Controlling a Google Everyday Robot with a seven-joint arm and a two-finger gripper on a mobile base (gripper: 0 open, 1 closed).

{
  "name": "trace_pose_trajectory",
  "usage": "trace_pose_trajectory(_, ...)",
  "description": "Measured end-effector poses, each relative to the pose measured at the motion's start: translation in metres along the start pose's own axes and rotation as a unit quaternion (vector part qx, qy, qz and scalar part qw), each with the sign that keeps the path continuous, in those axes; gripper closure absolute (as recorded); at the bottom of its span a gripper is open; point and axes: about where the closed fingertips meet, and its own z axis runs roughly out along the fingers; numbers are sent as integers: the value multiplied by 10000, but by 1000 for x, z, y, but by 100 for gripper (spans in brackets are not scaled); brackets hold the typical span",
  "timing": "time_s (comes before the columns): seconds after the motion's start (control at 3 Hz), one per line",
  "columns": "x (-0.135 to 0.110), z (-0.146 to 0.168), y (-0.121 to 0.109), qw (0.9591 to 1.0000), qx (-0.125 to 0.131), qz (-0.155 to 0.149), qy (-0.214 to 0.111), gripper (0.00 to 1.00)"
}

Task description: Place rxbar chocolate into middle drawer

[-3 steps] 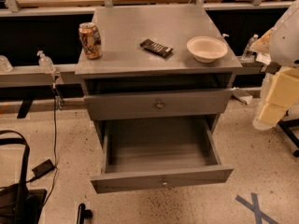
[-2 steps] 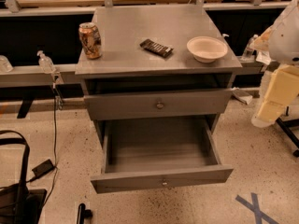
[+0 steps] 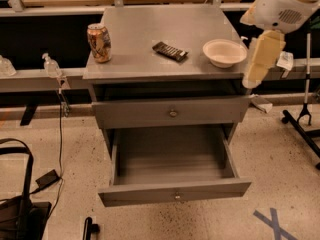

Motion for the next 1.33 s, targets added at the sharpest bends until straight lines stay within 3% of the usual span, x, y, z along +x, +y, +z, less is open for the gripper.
trace_pose_trajectory(0.33,-57,31,-74,9978,137,-48,-651,0)
trace_pose_trajectory(0.67,-108,4,-118,9825,672,78,-1734,0)
trace_pose_trajectory(1.0,-116,-18,-130,9765,915,62,-1948,0)
trace_pose_trajectory(1.33,-116,-18,-130,9765,915,62,-1948,0)
